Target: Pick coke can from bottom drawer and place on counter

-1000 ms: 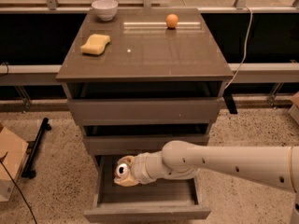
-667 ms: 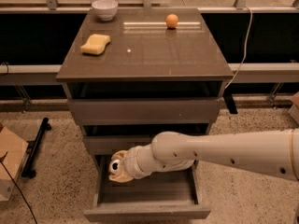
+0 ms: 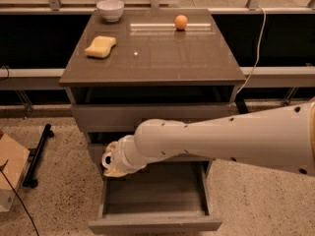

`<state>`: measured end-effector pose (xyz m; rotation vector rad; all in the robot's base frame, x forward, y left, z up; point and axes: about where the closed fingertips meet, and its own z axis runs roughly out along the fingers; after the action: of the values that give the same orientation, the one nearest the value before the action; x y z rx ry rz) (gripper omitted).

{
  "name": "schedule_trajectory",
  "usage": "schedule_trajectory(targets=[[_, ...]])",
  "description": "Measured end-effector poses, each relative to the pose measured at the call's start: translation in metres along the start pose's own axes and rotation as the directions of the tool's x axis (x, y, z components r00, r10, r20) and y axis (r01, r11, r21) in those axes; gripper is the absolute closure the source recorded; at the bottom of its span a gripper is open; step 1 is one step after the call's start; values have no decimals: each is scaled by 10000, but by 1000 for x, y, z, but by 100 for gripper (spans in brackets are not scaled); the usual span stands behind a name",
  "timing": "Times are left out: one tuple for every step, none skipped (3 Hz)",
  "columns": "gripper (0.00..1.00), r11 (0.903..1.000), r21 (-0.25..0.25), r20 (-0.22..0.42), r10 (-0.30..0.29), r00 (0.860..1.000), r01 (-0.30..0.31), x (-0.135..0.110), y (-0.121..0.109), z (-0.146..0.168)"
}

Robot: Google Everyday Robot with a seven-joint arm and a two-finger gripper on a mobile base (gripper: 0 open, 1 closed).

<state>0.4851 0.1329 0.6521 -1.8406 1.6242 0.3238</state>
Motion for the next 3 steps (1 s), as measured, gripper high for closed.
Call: schedule_trajectory(targets=[[100,9999,167,235,1,9997,-5,-38,-7,-4],[100,9999,159,270,-9,9996,5,-39,-8,-4],[100,9999,23,847,-153,9963,151,-39,-11,-11]])
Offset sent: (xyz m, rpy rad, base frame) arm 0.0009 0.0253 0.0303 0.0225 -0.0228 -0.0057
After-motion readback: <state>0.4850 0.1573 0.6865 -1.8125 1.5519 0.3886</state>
